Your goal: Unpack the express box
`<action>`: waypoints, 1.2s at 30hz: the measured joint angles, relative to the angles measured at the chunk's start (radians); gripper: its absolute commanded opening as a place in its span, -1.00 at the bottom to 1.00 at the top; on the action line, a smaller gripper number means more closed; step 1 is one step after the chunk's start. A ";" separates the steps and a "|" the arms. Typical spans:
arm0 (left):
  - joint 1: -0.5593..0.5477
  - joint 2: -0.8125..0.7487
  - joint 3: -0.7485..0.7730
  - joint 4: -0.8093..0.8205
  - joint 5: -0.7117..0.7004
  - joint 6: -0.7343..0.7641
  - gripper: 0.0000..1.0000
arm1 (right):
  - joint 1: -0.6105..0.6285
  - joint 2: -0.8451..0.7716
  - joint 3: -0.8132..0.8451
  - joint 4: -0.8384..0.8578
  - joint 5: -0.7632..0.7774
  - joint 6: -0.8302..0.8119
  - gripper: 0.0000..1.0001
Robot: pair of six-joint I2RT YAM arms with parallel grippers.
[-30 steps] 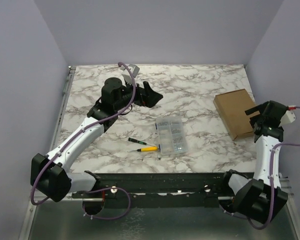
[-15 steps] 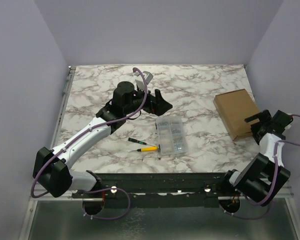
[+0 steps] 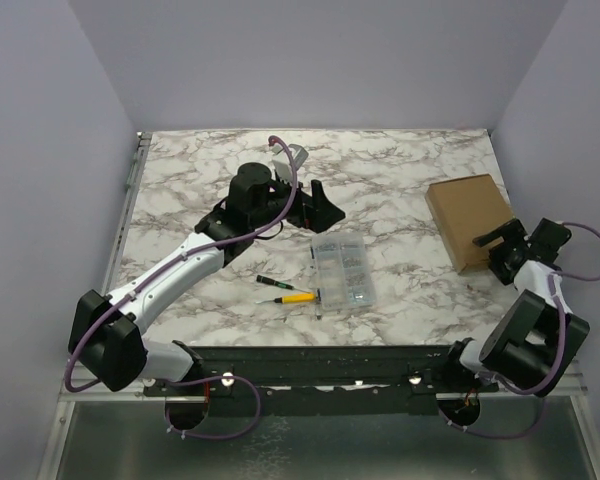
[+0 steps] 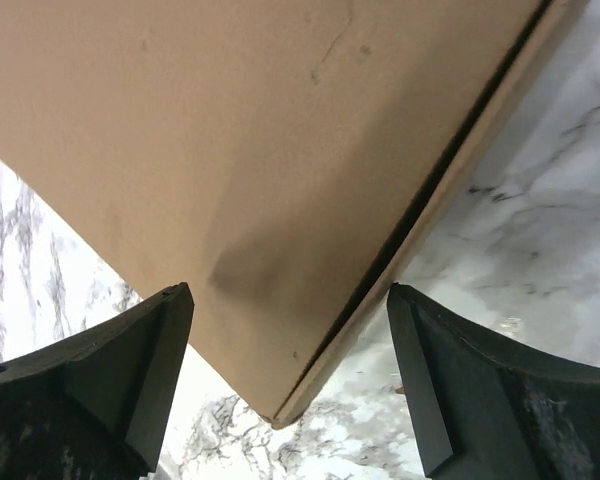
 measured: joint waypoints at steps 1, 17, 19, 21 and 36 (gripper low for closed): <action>0.000 0.003 0.000 0.000 0.000 0.000 0.98 | 0.016 0.008 0.000 0.003 0.000 -0.002 0.75; 0.000 0.096 0.000 0.013 0.008 -0.029 0.95 | 0.605 0.055 -0.026 0.077 0.084 0.055 0.65; 0.000 0.129 0.000 0.019 0.007 -0.032 0.92 | 0.700 0.074 0.000 0.058 0.093 0.062 0.66; 0.000 0.159 0.000 0.029 0.006 -0.035 0.88 | 0.771 0.089 0.035 0.017 0.092 0.061 0.70; 0.000 0.327 0.000 0.088 -0.021 -0.239 0.76 | 0.607 0.093 0.279 -0.196 0.092 -0.026 0.89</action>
